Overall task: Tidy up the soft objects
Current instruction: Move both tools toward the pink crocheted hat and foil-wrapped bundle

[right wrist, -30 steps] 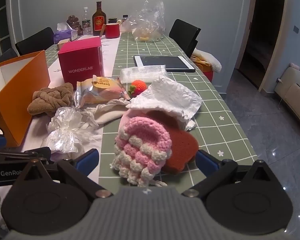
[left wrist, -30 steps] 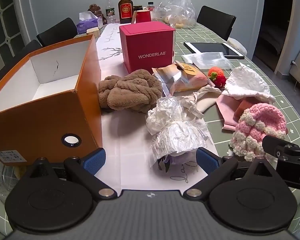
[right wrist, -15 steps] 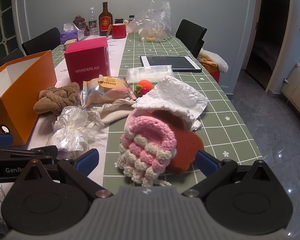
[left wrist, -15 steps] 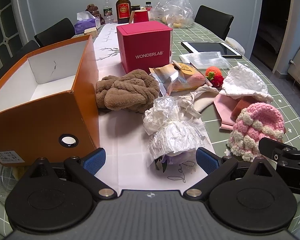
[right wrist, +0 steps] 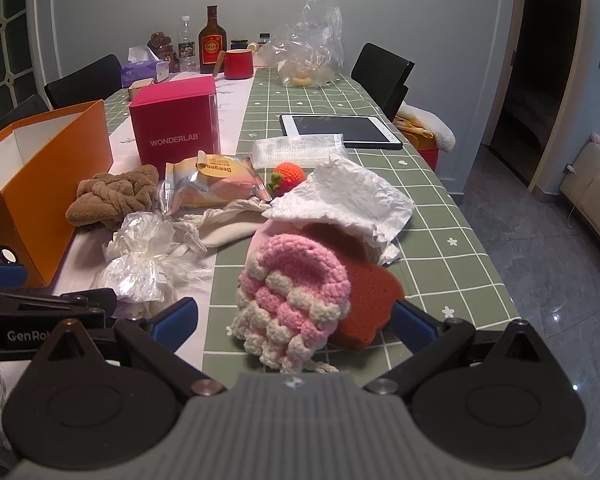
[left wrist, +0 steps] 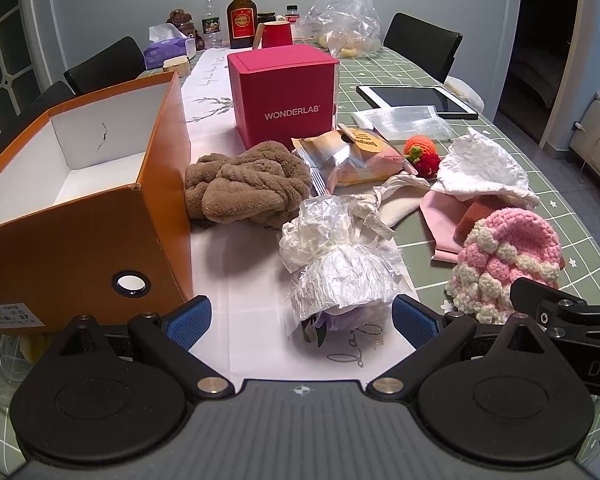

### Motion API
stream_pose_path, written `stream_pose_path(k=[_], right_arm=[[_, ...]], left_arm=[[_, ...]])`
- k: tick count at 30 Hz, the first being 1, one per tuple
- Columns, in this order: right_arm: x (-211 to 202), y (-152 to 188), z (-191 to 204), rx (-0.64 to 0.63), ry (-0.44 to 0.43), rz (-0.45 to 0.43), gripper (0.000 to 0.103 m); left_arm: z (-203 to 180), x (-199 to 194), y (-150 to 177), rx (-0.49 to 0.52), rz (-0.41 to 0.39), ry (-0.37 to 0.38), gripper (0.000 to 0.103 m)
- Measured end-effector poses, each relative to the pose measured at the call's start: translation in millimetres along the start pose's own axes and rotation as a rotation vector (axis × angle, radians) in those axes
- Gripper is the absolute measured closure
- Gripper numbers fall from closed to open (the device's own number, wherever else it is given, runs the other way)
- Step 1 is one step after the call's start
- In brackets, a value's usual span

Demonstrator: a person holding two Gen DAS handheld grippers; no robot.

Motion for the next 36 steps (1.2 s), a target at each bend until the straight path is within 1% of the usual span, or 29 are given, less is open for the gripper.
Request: stream_pose_path(k=[36], right_arm=[[6.6, 6.7, -2.2, 0.012, -0.009, 0.024, 0.003]], left_arm=[[-1.9, 1.4, 2.2, 0.023, 0.004, 0.003, 0.0]])
Point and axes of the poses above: each gripper's, at about its wrist camera, not at the fingertips, and x roughly the way its jaws point, z to its left, y to its underside, the point moved 8 cm from there along x, roughly the way its jaws point, and after that the axes turned 4 degrees about -z, right-handed, at the moved point
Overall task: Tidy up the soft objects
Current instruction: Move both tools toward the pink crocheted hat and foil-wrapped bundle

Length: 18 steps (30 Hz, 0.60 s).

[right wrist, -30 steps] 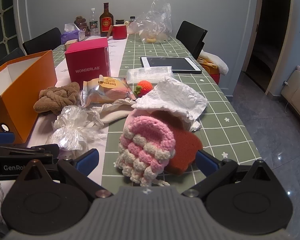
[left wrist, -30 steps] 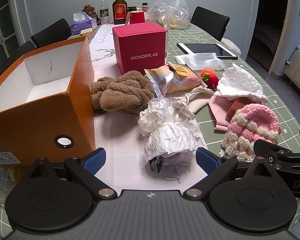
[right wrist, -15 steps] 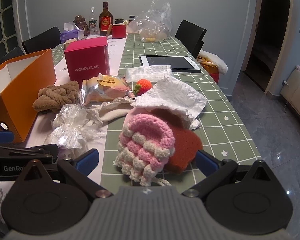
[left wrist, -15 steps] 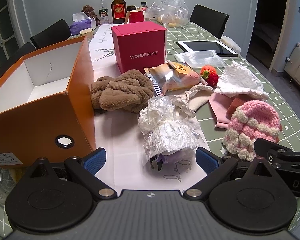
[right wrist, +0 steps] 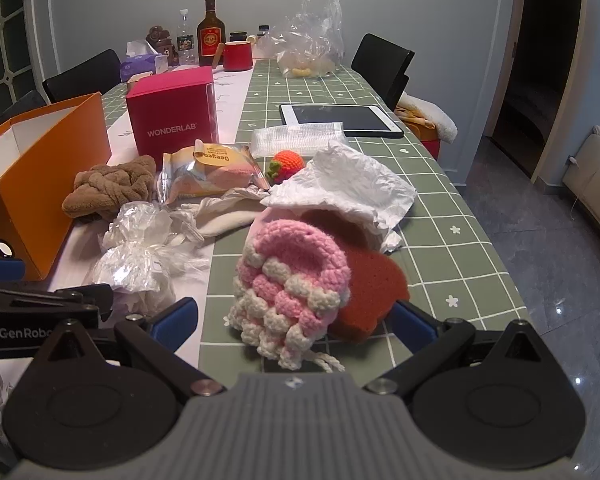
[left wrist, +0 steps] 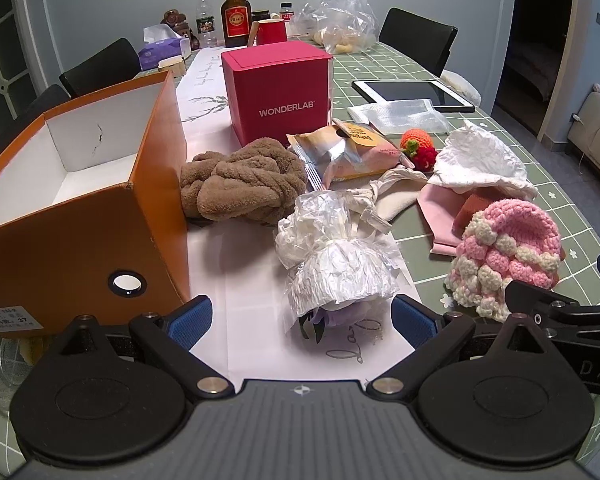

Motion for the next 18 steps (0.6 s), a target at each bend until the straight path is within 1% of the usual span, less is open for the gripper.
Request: stream_pose_path(k=[11, 14, 16, 18], right_arm=[[3, -1, -7, 0.005, -0.003, 0.0, 0.003], [4, -2, -16, 0.032, 0.004, -0.002, 0.003], [6, -2, -22, 0.063, -0.012, -0.002, 0.003], [7, -1, -26, 0.073, -0.026, -0.002, 0.006]], left_arm=[[-3, 4, -2, -0.002, -0.003, 0.012, 0.0], [-2, 9, -3, -0.025, 0.003, 0.032, 0.0], [-4, 12, -3, -0.026, -0.004, 0.041, 0.0], [-6, 16, -4, -0.014, -0.007, 0.036, 0.0]])
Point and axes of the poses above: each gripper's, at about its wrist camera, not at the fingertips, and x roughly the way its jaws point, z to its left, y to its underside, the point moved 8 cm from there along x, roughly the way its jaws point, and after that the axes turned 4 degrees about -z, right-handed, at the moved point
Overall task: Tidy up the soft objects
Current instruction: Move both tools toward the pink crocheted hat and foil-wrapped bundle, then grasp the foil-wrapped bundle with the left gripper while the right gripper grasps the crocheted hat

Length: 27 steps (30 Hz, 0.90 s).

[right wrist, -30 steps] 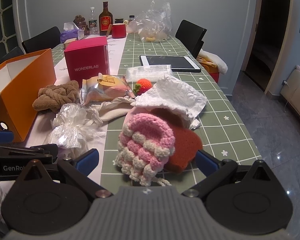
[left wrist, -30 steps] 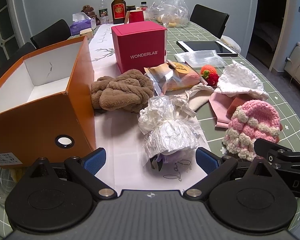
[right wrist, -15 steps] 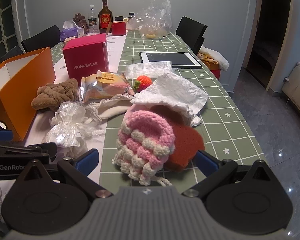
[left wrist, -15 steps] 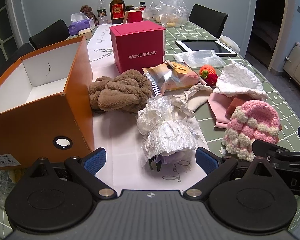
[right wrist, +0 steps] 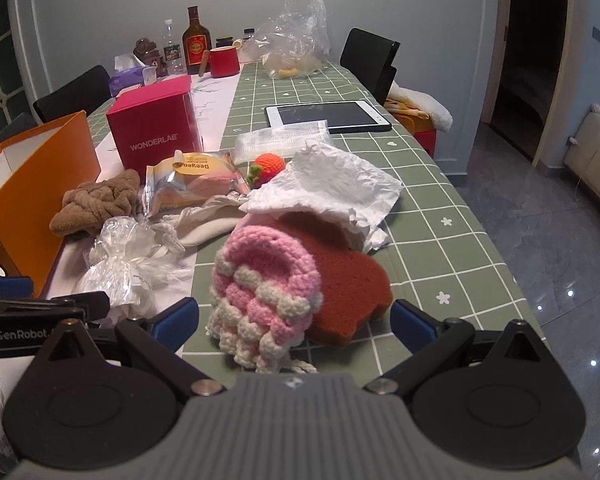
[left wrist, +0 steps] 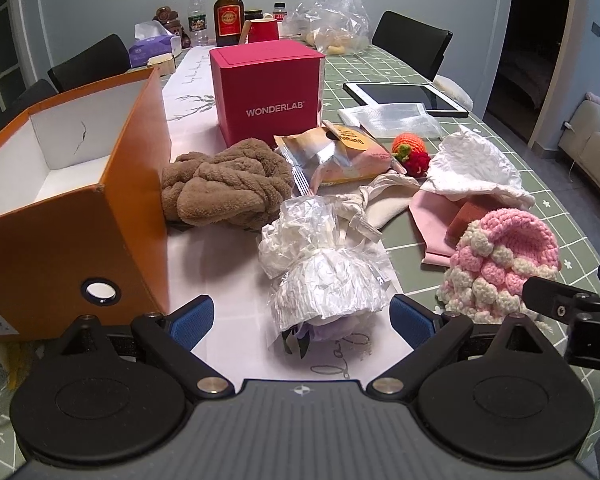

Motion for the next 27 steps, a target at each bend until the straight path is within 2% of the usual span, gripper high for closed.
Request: stream_pose_path(k=[5, 9, 12, 15, 19, 27], right_arm=[[10, 3, -1, -0.03, -0.034, -0.006, 0.021], [19, 2, -5, -0.035, -0.04, -0.014, 0.021], [24, 0, -6, -0.028, -0.059, -0.022, 0.023], [28, -2, -2, -0.035, -0.081, -0.022, 0.03], [35, 0, 3, -0.047, -0.095, -0.011, 0.033], [38, 5, 9, -0.057, -0.13, -0.018, 0.058]], left_arm=[[-6, 13, -2, -0.01, -0.002, 0.032, 0.0], [-7, 19, -5, -0.056, -0.005, 0.085, 0.0], [-7, 24, -7, -0.061, 0.001, 0.078, 0.0], [-7, 30, -6, -0.069, 0.01, 0.077, 0.0], [-5, 38, -3, -0.096, 0.038, 0.089, 0.002], [-3, 40, 1, -0.111, 0.028, 0.113, 0.011]])
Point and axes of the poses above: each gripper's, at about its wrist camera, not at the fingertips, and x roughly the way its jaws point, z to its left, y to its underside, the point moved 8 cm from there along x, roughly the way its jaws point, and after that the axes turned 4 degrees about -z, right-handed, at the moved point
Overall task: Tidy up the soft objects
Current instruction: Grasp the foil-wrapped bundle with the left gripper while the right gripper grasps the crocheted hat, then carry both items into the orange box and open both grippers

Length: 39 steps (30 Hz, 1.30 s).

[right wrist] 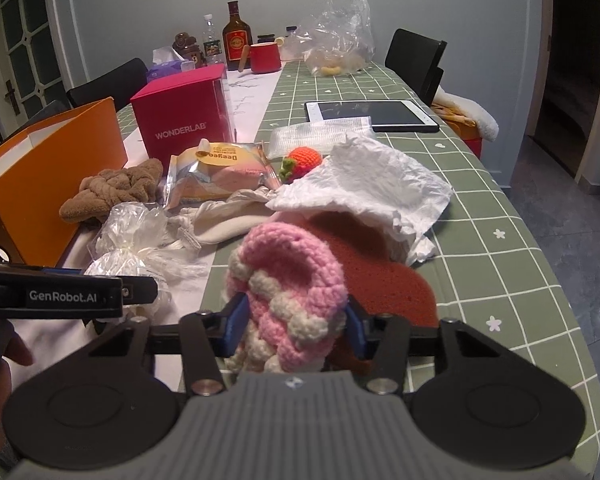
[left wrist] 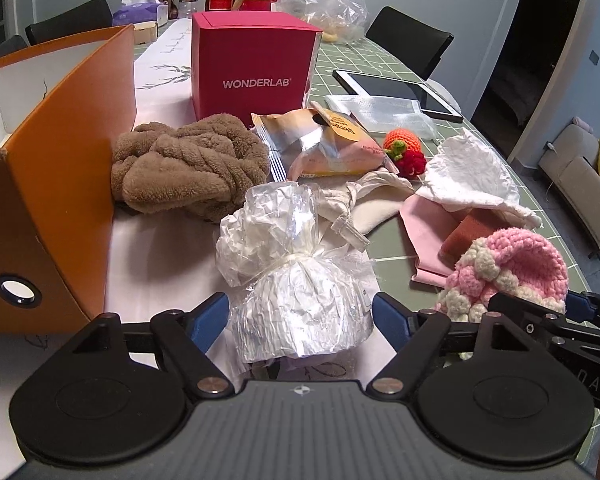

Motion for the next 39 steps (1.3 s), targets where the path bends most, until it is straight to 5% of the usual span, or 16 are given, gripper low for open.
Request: stream_pose_path(k=[6, 14, 26, 39], right_arm=[[-8, 3, 2, -0.004, -0.024, -0.019, 0.073], [-25, -1, 5, 0.002, -0.038, -0.051, 0.076], [-58, -22, 14, -0.014, -0.042, -0.118, 0.077], [-86, -78, 57, -0.109, -0.107, -0.212, 0.077]], left_arm=[[1, -6, 1, -0.001, -0.021, 0.019, 0.029], [-1, -24, 2, 0.007, -0.064, 0.044, 0.038], [-1, -79, -19, 0.018, -0.143, 0.082, 0.039], [39, -167, -99, 0.115, -0.234, 0.123, 0.039]])
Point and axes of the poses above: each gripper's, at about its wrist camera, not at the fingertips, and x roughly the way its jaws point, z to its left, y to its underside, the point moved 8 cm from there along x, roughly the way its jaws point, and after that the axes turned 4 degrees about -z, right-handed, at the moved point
